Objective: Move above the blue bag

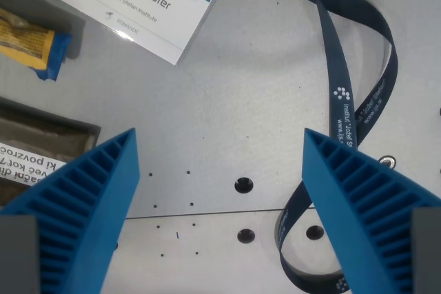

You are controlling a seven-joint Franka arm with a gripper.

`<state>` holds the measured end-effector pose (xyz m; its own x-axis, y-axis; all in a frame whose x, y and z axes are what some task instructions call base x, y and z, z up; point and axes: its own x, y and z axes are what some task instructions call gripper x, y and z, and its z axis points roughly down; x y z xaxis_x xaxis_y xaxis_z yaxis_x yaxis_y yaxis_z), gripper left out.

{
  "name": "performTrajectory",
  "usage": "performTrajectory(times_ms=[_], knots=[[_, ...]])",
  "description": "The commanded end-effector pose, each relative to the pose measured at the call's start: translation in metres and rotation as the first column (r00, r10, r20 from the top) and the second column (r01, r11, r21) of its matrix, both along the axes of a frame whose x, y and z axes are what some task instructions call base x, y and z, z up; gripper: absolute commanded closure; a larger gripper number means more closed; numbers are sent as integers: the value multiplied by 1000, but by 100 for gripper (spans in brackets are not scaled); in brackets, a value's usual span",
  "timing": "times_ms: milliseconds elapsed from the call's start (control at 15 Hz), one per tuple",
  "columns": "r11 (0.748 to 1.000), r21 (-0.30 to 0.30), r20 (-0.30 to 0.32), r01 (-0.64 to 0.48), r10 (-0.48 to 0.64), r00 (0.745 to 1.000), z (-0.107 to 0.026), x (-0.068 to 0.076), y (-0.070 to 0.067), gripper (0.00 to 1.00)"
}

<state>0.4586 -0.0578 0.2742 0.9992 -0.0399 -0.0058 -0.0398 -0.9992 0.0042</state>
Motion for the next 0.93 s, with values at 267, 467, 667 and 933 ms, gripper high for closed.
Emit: performTrajectory(times_ms=[267,467,667,933], knots=[[1000,0,3,-4,4,1000,1,0,0,0],[999,1,3,-32,32,999,1,0,1,0],[996,4,4,-85,85,996,-1,1,4,0],[981,10,15,-194,194,981,-7,3,11,0]])
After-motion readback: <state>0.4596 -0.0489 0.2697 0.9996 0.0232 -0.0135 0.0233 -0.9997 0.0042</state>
